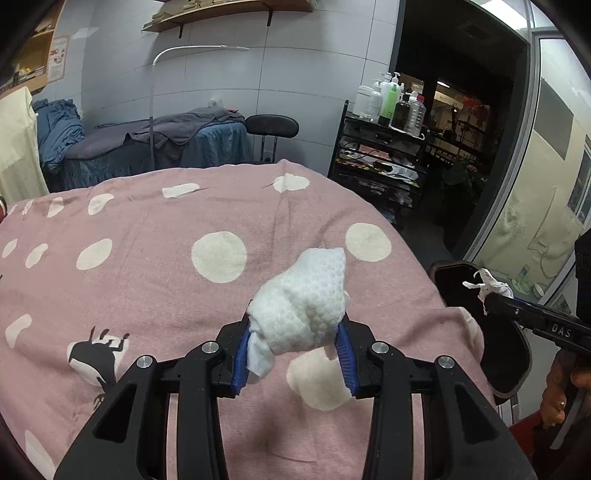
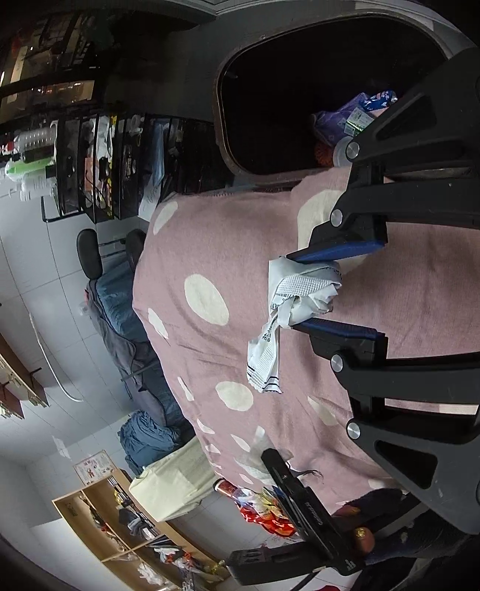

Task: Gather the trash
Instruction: 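Carry the white wrapper and white tissue over the bin with both tools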

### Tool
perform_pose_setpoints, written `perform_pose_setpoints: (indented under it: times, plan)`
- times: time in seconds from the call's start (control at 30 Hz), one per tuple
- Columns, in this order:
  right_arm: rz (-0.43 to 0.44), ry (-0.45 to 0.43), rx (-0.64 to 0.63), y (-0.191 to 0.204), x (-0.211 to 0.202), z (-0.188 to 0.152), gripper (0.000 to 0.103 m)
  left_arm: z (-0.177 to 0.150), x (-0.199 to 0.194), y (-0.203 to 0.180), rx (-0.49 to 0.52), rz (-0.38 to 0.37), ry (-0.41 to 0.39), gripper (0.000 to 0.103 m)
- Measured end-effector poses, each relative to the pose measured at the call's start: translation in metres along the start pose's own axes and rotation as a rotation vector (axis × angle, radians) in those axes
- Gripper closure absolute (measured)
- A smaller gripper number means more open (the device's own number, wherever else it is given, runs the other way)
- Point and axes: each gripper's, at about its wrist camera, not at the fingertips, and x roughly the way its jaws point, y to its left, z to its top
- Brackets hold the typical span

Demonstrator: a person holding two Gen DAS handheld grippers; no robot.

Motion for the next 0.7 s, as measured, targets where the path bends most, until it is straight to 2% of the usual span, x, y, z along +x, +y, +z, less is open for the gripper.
perform_pose_setpoints:
  times: [0.17,0.4,0.53,0.7]
  plan:
    - [-0.062,-0.056,0.044,-0.025,-0.020,-0.001,0.073,-0.005,-0.004,-0.017,0.000,-0.046,-0.009,0.064]
    - [-0.160,-0.090,0.123,-0.064,-0.033,-0.004,0.073,-0.010,-0.004,-0.047,0.020,-0.104,-0.014,0.064]
    - [-0.225,-0.081,0.181,-0.089,-0.033,-0.007,0.073,-0.012,-0.002,-0.066,0.035,-0.140,-0.010,0.064]
    - [-0.281,-0.020,0.240,-0.119,-0.020,-0.013,0.072,-0.013,0.001,-0.085,0.061,-0.173,-0.002,0.064]
